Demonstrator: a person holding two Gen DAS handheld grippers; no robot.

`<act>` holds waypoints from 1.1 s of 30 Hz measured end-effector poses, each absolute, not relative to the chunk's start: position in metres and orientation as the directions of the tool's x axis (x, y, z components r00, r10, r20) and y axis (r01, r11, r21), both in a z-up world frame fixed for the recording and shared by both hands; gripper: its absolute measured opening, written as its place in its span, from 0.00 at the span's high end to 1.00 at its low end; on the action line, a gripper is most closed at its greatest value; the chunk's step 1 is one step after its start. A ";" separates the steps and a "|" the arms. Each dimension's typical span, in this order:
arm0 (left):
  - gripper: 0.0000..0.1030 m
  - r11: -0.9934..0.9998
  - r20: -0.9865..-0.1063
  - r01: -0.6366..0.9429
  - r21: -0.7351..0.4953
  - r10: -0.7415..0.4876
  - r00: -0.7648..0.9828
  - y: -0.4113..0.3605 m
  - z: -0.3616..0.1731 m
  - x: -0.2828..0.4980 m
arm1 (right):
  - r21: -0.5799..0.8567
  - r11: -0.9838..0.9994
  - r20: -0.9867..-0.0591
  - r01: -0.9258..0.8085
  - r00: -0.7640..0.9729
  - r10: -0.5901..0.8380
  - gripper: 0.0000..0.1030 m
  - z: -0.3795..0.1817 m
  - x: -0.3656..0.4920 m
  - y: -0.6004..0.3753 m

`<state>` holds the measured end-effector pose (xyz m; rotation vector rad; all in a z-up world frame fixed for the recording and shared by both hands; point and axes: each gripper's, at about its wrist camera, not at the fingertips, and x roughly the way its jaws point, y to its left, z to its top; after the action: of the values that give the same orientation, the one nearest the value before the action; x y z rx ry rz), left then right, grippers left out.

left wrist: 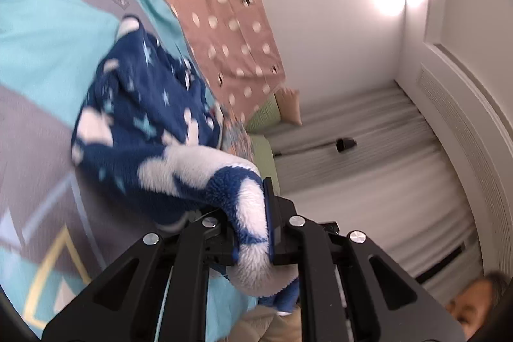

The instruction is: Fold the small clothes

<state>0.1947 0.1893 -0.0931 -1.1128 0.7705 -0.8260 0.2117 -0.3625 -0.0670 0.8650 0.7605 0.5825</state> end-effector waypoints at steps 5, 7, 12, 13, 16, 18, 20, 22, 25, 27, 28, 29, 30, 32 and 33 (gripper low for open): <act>0.90 0.246 -0.117 0.182 -0.952 -0.842 0.526 0.187 -0.073 0.247 | 0.831 0.533 -0.340 -0.159 0.613 0.713 0.88 -0.045 0.271 -0.366; 0.90 0.252 -0.117 0.187 -0.950 -0.837 0.535 0.183 -0.065 0.265 | 0.835 0.530 -0.335 -0.148 0.628 0.703 0.88 -0.039 0.296 -0.372; 0.90 0.274 -0.124 0.196 -0.942 -0.823 0.555 0.174 -0.048 0.318 | 0.835 0.533 -0.339 -0.133 0.639 0.690 0.88 -0.030 0.352 -0.382; 0.90 0.278 -0.131 0.185 -0.943 -0.817 0.561 0.172 -0.047 0.331 | 0.837 0.532 -0.341 -0.125 0.641 0.687 0.88 -0.030 0.363 -0.384; 0.90 0.281 -0.151 0.153 -0.947 -0.814 0.561 0.166 -0.053 0.370 | 0.844 0.528 -0.356 -0.094 0.637 0.684 0.88 -0.038 0.402 -0.391; 0.90 0.285 -0.168 0.127 -0.950 -0.810 0.562 0.163 -0.061 0.395 | 0.849 0.524 -0.372 -0.068 0.627 0.685 0.88 -0.048 0.431 -0.396; 0.90 0.275 -0.179 0.089 -0.957 -0.807 0.563 0.160 -0.075 0.421 | 0.855 0.517 -0.385 -0.039 0.620 0.684 0.88 -0.064 0.457 -0.400; 0.90 0.261 -0.185 0.058 -0.964 -0.808 0.560 0.159 -0.089 0.443 | 0.866 0.500 -0.389 -0.008 0.617 0.684 0.88 -0.081 0.480 -0.406; 0.90 0.247 -0.193 0.022 -0.969 -0.807 0.558 0.156 -0.108 0.471 | 0.874 0.485 -0.394 0.022 0.615 0.683 0.88 -0.100 0.501 -0.413; 0.90 0.234 -0.196 -0.003 -0.972 -0.809 0.554 0.154 -0.120 0.486 | 0.882 0.469 -0.396 0.044 0.610 0.687 0.88 -0.115 0.517 -0.417; 0.90 0.233 -0.205 -0.020 -0.972 -0.808 0.553 0.153 -0.128 0.495 | 0.880 0.473 -0.405 0.056 0.609 0.682 0.88 -0.121 0.521 -0.418; 0.90 0.233 -0.213 -0.035 -0.972 -0.806 0.553 0.151 -0.133 0.501 | 0.871 0.486 -0.426 0.073 0.607 0.671 0.88 -0.128 0.528 -0.418; 0.90 0.233 -0.222 -0.051 -0.971 -0.804 0.552 0.151 -0.140 0.507 | 0.867 0.491 -0.437 0.084 0.602 0.668 0.88 -0.134 0.534 -0.419; 0.90 0.229 -0.243 -0.096 -0.969 -0.800 0.549 0.150 -0.156 0.518 | 0.866 0.486 -0.455 0.122 0.594 0.663 0.88 -0.149 0.543 -0.421; 0.90 0.223 -0.251 -0.119 -0.968 -0.798 0.548 0.151 -0.165 0.522 | 0.860 0.490 -0.470 0.140 0.593 0.654 0.88 -0.156 0.547 -0.422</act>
<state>0.5221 0.1507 -0.1646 -1.2841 0.9071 -0.5703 0.5468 -0.4218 -0.1558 1.0365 0.9118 0.3712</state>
